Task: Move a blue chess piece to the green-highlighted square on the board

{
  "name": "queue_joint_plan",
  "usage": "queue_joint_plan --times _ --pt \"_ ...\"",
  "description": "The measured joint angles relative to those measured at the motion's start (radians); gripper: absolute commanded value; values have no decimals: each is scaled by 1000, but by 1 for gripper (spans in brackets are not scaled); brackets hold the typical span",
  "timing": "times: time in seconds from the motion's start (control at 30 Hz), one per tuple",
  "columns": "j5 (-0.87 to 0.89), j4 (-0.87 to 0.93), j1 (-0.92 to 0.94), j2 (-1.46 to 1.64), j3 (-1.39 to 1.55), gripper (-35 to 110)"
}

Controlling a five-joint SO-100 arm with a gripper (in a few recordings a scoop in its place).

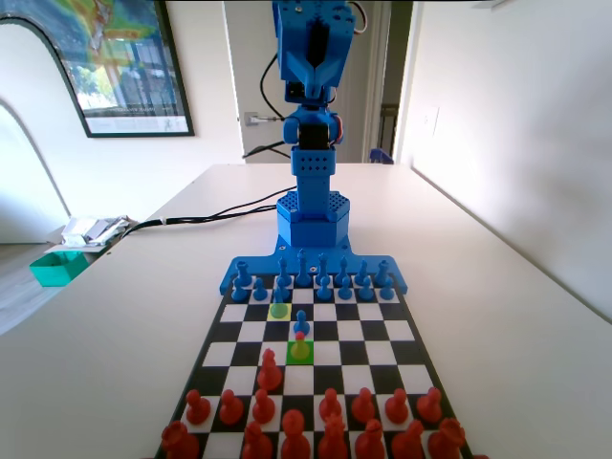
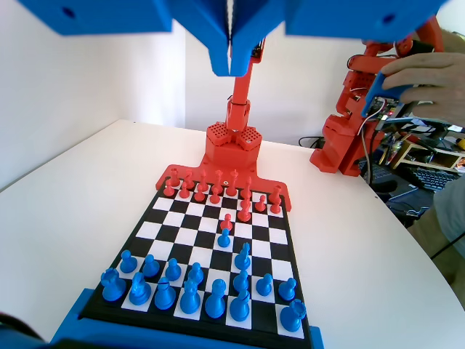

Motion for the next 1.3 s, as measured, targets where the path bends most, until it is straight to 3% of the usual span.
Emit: queue_joint_plan --times 0.43,0.73,1.3 --pt "32 12 -21 -75 -81 1" --pt "123 -46 -21 -365 -222 1" --pt "123 -176 118 -1063 -337 6"
